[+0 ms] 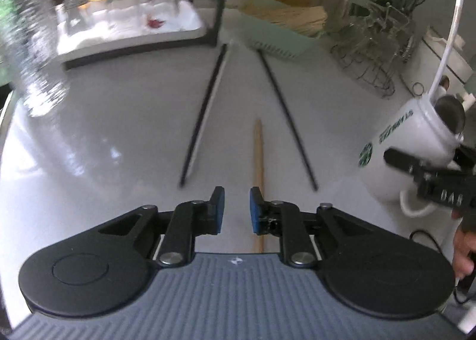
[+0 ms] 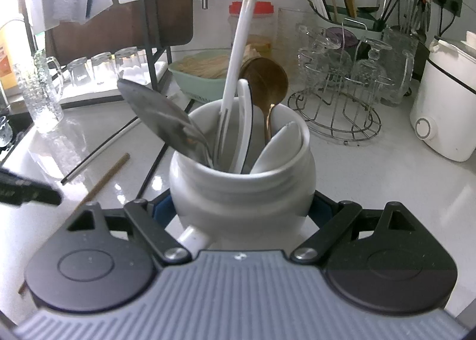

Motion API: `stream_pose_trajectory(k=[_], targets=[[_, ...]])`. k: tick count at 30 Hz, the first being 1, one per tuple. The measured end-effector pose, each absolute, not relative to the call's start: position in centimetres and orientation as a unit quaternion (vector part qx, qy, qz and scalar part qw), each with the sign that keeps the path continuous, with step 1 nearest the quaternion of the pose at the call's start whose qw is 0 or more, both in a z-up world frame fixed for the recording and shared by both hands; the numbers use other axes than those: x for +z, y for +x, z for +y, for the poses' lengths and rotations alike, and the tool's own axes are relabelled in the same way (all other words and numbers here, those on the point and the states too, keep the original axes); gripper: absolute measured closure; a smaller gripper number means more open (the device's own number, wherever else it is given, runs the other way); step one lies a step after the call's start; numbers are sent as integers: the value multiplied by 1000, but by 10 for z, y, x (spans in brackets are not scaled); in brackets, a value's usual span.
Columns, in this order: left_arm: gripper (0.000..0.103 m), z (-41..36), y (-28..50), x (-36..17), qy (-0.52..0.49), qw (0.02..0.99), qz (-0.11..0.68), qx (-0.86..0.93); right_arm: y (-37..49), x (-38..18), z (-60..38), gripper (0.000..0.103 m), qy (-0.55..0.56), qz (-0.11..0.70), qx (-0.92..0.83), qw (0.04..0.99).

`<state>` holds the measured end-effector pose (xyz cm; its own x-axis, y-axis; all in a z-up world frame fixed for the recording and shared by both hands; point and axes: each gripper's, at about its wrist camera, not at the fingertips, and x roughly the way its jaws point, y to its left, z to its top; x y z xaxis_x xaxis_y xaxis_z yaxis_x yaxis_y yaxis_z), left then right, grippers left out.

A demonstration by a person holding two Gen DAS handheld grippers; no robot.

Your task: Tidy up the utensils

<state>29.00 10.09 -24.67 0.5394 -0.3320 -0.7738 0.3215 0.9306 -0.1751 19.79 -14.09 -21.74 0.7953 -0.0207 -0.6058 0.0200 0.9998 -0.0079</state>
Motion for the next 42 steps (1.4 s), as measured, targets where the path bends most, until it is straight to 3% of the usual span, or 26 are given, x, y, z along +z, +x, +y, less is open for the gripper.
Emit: stream_pose_trajectory(k=[8,29,32,35,42], targets=[[78,67,328,-259,-1,858,465,-218,202,-216,-139,11,3,328,-18,944],[78,-5,365,-253,144,820,512,-211,206,-215,-140,11,1,350,-15,937],[81,-9,367,-253,151,815,518,-211,208,-215,-141,11,-1,355,-6,935],[95,-13,371,-253,153,809,525,-215,213,-212,-143,12,-6,370,11,929],[96,-25,369,-254,182,813,510,-216,222,-209,-146,12,-16,390,40,920]])
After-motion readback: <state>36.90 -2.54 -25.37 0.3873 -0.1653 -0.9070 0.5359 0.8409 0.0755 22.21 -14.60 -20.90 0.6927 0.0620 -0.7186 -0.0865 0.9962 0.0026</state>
